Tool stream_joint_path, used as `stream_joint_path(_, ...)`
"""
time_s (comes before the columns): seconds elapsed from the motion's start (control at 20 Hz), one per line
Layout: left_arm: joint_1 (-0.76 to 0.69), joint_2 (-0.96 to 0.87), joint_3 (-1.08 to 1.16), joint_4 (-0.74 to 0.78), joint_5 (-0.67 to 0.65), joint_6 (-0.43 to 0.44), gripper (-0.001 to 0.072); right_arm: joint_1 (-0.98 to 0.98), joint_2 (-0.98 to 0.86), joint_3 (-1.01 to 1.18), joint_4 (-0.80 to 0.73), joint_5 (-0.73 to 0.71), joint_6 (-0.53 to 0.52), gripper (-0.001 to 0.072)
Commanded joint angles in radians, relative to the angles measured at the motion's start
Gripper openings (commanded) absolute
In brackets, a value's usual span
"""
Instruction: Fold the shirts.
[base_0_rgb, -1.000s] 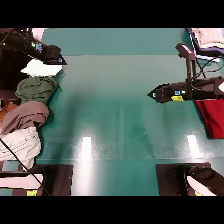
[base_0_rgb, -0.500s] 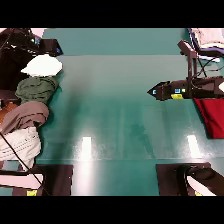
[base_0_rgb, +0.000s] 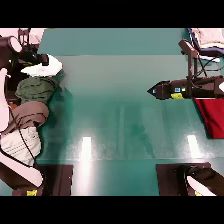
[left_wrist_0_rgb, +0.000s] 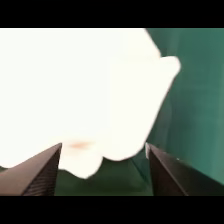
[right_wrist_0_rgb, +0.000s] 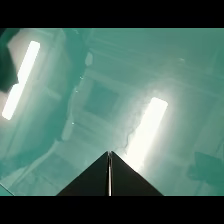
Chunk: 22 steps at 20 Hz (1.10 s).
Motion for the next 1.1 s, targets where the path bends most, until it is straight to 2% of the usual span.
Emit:
stream_joint_path(0.0,0.024,-0.076,0.002,-0.005,0.081,0.006,0.0622,0.001,0.000,0.000,0.000,-0.006,0.015,0.0015)
stream_joint_path(0.15,0.024,-0.096,0.002,-0.030,0.115,0.023,0.0621,0.001,0.000,-0.001,0.000,-0.006,0.032,0.0016)
stream_joint_path(0.2,0.024,-0.095,0.002,-0.031,0.119,0.022,0.0599,0.001,0.000,0.000,0.000,-0.006,0.032,0.0015)
stream_joint_path(0.25,0.024,-0.094,0.008,-0.038,0.109,0.021,0.0355,0.001,0.000,0.000,0.000,-0.006,0.032,0.0016)
stream_joint_path(0.3,0.024,-0.094,0.024,-0.048,0.083,0.024,0.0024,0.001,0.000,0.000,0.000,-0.007,0.032,0.0015)
stream_joint_path(0.4,0.024,-0.086,0.079,-0.080,0.007,0.021,0.0024,0.001,0.001,0.000,0.000,-0.014,0.032,0.0016)
stream_joint_path(0.55,0.022,-0.035,0.206,-0.212,-0.079,0.024,0.0023,0.000,0.001,0.016,-0.002,-0.060,0.032,0.0016)
stream_joint_path(0.75,-0.024,0.216,0.211,-0.377,-0.069,0.175,0.0023,-0.018,0.001,0.145,-0.011,-0.080,0.007,0.0016)
stream_joint_path(0.9,-0.088,0.413,0.211,-0.554,-0.158,0.287,0.0023,-0.087,0.001,0.262,-0.010,-0.082,0.003,0.0016)
stream_joint_path(1.05,-0.182,0.553,0.211,-0.690,-0.213,0.357,0.0023,-0.160,0.001,0.371,-0.009,-0.080,0.003,0.0016)
